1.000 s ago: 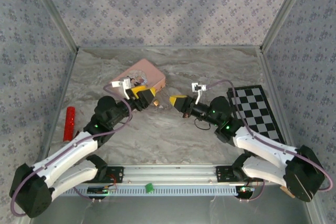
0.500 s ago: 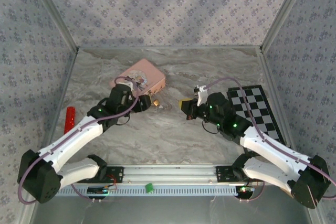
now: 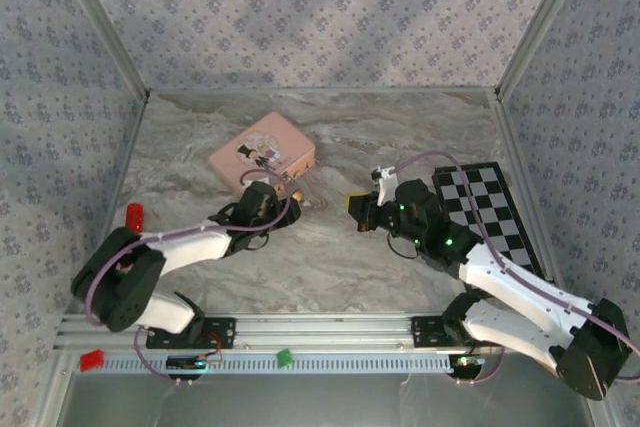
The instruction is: Unlock the padlock with the key
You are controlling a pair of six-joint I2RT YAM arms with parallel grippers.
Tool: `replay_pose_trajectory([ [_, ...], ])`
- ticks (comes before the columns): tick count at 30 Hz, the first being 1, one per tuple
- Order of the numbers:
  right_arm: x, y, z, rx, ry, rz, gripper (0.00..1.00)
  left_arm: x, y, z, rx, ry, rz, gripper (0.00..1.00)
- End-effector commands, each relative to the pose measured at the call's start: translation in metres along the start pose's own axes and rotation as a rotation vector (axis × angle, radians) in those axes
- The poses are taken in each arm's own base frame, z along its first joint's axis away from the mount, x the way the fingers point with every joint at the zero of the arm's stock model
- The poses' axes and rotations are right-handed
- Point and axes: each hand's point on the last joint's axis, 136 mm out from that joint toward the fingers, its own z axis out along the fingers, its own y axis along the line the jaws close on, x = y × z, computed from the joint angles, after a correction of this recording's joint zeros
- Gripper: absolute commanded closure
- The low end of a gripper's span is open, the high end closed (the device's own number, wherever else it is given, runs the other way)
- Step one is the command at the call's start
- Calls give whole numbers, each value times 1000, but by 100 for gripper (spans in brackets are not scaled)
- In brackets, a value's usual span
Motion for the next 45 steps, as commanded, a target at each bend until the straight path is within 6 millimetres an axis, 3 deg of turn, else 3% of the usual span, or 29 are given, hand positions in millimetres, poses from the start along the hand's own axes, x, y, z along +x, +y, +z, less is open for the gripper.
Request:
replay_pose_trajectory([
  [1, 1, 0, -6, -5, -25, -17, 100, -27, -25, 14, 74, -114, -28, 40],
  [5, 1, -2, -14, -8, -54, -16, 100, -28, -14, 32, 33, -149, -48, 44],
  [9, 1, -4, -18, -5, -57, -21, 100, -30, -16, 47, 38, -164, -50, 45],
  [16, 2, -5, -22, -12, -57, -28, 100, -29, -8, 67, -15, -157, -66, 52],
  [21, 3, -8, -26, -8, -65, -25, 100, -29, -13, 75, -4, -145, -75, 58],
  [31, 6, -10, -28, -5, -63, -20, 100, -28, -19, 78, 28, -137, -86, 71],
  [45, 14, -12, -14, -23, -37, 48, 100, -35, -25, 60, 56, -156, -109, 96],
])
